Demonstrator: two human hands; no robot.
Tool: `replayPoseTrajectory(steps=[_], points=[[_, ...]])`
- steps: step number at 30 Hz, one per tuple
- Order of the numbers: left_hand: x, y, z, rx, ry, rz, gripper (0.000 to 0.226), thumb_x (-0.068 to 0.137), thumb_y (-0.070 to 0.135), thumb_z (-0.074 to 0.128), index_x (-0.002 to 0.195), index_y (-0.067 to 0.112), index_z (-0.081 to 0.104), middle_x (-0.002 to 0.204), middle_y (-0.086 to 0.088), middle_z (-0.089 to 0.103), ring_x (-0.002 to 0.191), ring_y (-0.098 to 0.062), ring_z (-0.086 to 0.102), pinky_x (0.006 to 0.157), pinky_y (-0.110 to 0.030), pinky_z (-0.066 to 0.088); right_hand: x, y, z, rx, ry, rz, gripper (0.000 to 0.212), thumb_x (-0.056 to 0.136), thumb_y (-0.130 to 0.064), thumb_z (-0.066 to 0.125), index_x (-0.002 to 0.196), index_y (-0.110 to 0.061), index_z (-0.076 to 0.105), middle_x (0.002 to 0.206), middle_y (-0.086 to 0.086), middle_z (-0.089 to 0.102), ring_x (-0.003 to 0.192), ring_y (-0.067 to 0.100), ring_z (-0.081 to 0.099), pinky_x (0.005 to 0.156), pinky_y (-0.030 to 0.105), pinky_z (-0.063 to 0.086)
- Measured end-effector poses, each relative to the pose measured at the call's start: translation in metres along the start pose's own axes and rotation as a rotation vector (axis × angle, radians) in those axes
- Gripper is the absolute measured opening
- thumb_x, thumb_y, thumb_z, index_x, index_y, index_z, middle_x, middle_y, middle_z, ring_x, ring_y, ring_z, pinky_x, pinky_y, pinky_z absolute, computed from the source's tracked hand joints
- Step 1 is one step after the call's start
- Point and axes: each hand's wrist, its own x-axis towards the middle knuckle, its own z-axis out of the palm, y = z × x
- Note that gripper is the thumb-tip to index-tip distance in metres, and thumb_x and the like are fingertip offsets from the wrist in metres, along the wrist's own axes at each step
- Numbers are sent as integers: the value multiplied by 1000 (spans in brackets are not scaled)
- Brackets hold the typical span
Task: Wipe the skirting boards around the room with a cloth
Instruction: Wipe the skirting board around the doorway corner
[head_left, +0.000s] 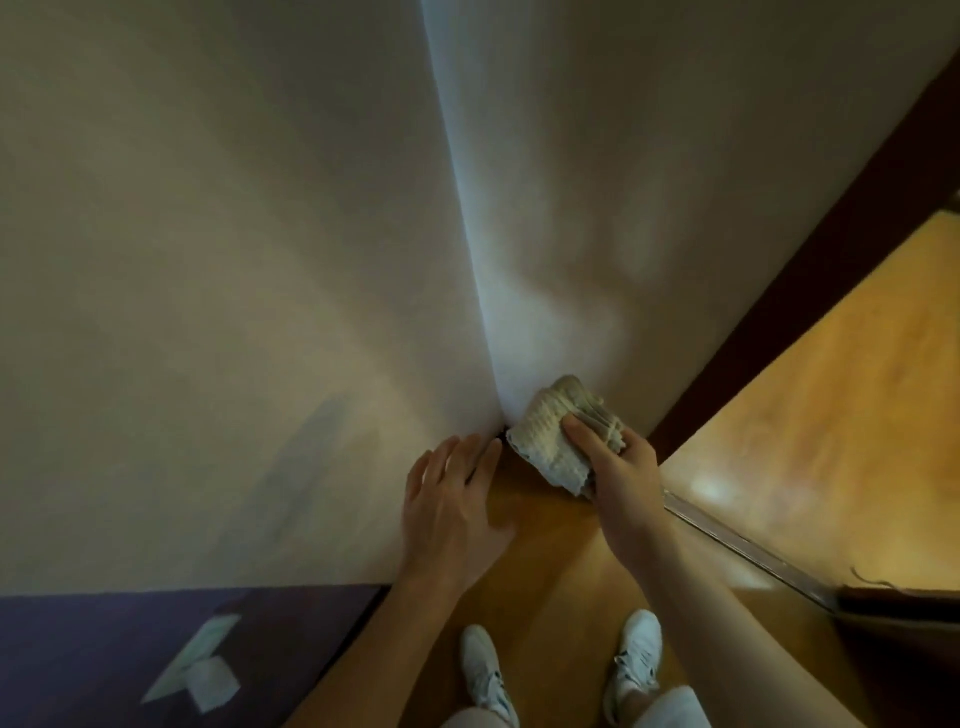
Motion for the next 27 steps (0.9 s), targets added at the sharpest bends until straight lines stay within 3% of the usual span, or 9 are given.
replayPoseTrajectory(steps=[4, 7, 11, 16, 19, 23, 27], points=[[3, 11, -9, -26, 67, 75, 66, 90, 59, 45, 145, 23, 52, 147, -2, 52, 137, -23, 45, 111, -45, 38, -19, -14, -12, -4, 59, -20, 44, 78, -30, 78, 115, -7, 67, 103, 12, 74, 95, 30, 72, 77, 42, 59], [5, 17, -9, -55, 36, 171, 67, 93, 61, 34, 145, 22, 52, 146, -2, 52, 136, -22, 44, 112, -44, 37, -39, -14, -27, 31, 148, -58, 37, 83, -25, 75, 116, -10, 67, 107, 12, 74, 97, 30, 72, 80, 44, 59], [4, 33, -5, -75, -54, 362, 74, 88, 61, 27, 145, 22, 52, 148, -4, 51, 137, -26, 45, 111, -50, 39, -75, -4, -49, 78, 349, -144, 30, 84, -23, 74, 110, -10, 70, 101, 13, 75, 93, 30, 73, 69, 34, 59], [-13, 67, 0, -108, -93, 667, 64, 88, 55, 40, 137, 20, 61, 137, -6, 61, 128, -28, 55, 105, -49, 45, -145, 22, -76, 160, 681, -205, 40, 76, -29, 80, 108, -7, 69, 98, 14, 75, 91, 32, 73, 74, 43, 59], [-30, 93, 5, -128, -118, 853, 62, 89, 55, 44, 139, 21, 58, 139, -4, 58, 129, -25, 52, 106, -47, 44, -198, 33, -92, 246, 848, -255, 44, 73, -31, 80, 109, -9, 69, 100, 13, 75, 93, 30, 73, 71, 37, 59], [-53, 134, 11, -87, -150, 1069, 62, 91, 55, 53, 145, 23, 52, 143, -1, 55, 135, -23, 45, 111, -48, 39, -263, 49, -111, 373, 1052, -294, 25, 85, -20, 74, 109, -12, 69, 101, 9, 75, 93, 25, 73, 68, 30, 58], [-83, 179, 15, -46, -195, 1266, 64, 94, 60, 43, 149, 26, 46, 149, 0, 49, 139, -21, 42, 113, -46, 37, -318, 61, -127, 466, 1212, -311, 30, 85, -21, 75, 113, -14, 67, 102, 7, 75, 94, 23, 73, 70, 32, 59]])
